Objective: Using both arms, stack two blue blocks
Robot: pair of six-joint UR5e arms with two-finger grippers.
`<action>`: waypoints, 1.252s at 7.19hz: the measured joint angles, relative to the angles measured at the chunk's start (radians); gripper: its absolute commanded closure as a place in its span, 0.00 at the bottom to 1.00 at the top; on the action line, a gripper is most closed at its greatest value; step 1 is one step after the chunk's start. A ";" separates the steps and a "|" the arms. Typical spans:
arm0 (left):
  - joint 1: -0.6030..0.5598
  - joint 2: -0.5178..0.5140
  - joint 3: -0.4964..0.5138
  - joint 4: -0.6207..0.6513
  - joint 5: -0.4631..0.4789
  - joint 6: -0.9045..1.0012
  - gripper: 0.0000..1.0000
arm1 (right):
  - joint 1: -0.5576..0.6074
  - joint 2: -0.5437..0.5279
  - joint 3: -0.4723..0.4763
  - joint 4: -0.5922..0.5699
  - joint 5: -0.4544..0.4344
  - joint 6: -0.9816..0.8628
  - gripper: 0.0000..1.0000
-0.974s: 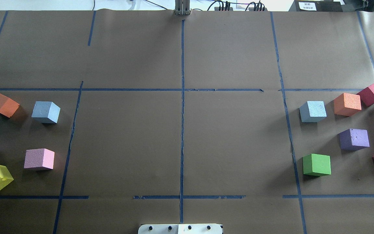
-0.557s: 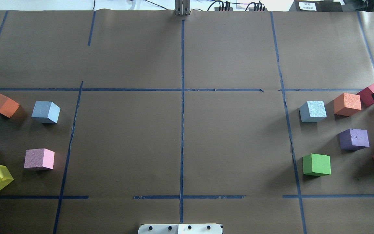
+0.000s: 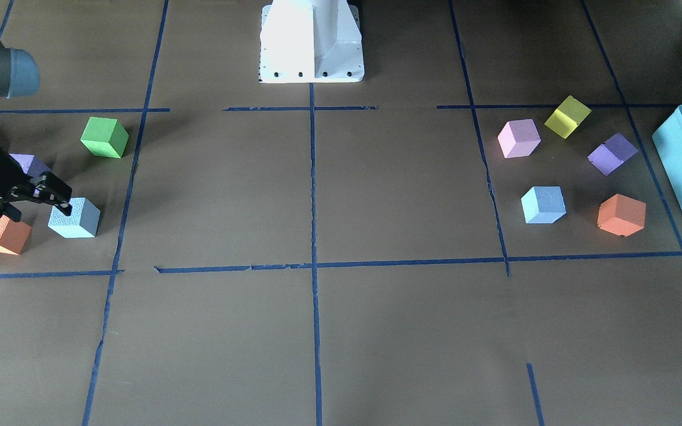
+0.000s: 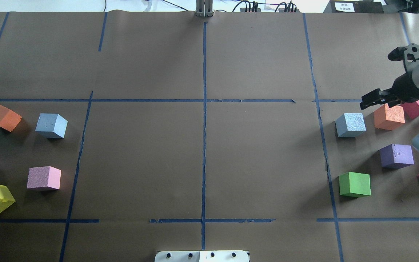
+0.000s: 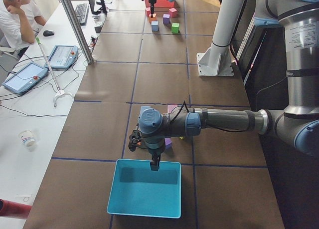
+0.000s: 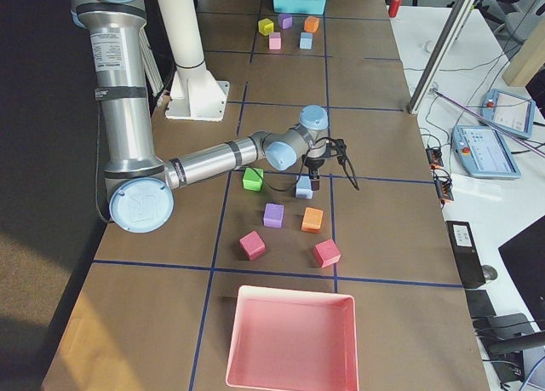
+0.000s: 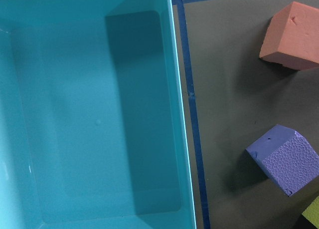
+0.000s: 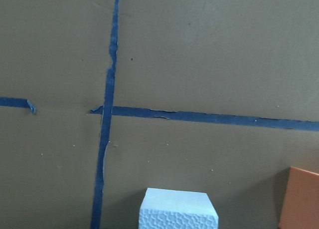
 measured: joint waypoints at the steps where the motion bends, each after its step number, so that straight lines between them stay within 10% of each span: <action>1: 0.001 0.000 0.001 0.001 0.000 0.000 0.00 | -0.034 0.004 -0.001 0.001 -0.021 0.022 0.00; 9: 0.001 0.001 0.006 -0.001 0.000 0.000 0.00 | -0.067 0.005 0.003 -0.022 -0.037 0.017 0.00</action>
